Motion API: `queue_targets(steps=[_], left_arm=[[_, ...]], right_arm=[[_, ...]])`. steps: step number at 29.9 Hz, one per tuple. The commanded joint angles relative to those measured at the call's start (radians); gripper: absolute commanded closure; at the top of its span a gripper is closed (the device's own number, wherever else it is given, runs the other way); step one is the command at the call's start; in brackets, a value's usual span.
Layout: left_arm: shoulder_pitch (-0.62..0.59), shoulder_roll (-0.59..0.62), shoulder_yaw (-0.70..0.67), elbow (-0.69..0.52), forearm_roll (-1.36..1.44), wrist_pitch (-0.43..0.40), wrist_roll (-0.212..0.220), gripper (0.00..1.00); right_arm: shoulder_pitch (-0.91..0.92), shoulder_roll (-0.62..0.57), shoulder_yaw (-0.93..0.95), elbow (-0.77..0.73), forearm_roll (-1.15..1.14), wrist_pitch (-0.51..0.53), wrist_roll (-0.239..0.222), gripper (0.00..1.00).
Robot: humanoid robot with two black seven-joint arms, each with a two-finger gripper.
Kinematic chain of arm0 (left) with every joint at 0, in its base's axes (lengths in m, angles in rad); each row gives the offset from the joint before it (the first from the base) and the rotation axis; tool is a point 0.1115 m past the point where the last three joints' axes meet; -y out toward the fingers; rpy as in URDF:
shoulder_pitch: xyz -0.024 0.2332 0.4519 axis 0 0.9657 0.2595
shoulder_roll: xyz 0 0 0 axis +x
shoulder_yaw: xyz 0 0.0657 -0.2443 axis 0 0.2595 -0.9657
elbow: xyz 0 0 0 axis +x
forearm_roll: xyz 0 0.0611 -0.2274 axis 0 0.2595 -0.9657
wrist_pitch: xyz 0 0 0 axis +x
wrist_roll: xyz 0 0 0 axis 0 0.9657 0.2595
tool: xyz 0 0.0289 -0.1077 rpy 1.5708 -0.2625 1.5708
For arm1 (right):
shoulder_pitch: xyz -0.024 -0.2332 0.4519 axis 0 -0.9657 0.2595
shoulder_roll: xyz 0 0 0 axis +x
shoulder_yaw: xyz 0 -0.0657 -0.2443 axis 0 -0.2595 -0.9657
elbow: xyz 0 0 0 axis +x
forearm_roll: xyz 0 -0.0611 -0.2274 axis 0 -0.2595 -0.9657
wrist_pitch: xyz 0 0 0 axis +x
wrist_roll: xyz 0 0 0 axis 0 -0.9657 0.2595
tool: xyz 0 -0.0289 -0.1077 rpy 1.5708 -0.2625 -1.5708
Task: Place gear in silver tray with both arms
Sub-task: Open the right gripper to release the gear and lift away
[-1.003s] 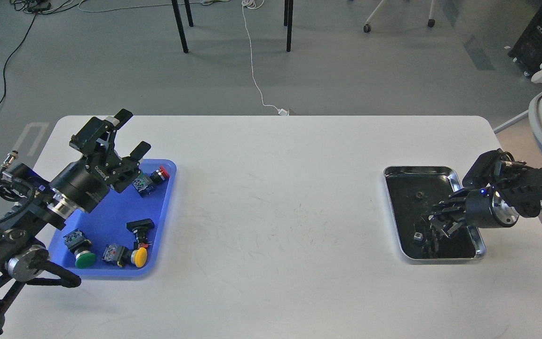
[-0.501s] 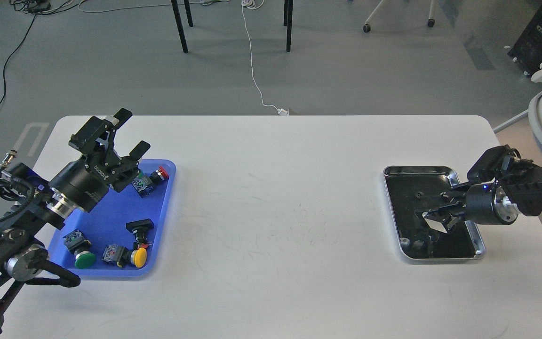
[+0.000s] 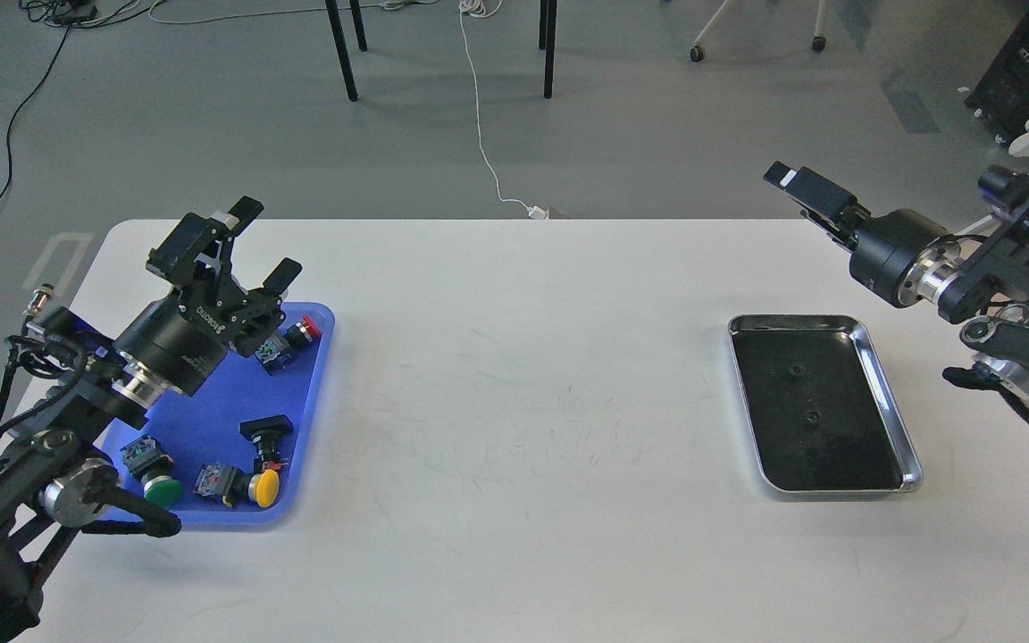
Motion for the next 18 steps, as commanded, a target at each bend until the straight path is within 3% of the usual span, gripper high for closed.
queue_targets(steps=[1, 4, 6, 9, 13, 18], left_arm=[[-0.020, -0.056, -0.002, 0.011, -0.007, 0.027, 0.000, 0.02], [-0.019, -0.110, -0.028, 0.017, -0.046, 0.030, 0.000, 0.02], [-0.011, -0.150, -0.047, 0.017, -0.060, 0.051, 0.027, 0.02], [-0.008, -0.196, -0.061, 0.017, -0.065, 0.136, 0.062, 0.02], [-0.008, -0.219, -0.068, 0.017, -0.066, 0.160, 0.136, 0.02], [-0.011, -0.239, -0.098, 0.014, -0.066, 0.165, 0.144, 0.02]], right_arm=[[-0.095, 0.042, 0.134, 0.022, 0.220, 0.040, 0.000, 0.01], [-0.161, 0.046, 0.236, 0.034, 0.280, 0.170, 0.000, 0.01], [-0.196, 0.067, 0.289, 0.037, 0.281, 0.227, 0.000, 0.01], [-0.227, 0.090, 0.343, 0.045, 0.276, 0.223, 0.000, 0.01], [-0.275, 0.093, 0.409, 0.068, 0.271, 0.226, 0.000, 0.01], [-0.321, 0.082, 0.515, 0.123, 0.267, 0.223, 0.000, 0.01]])
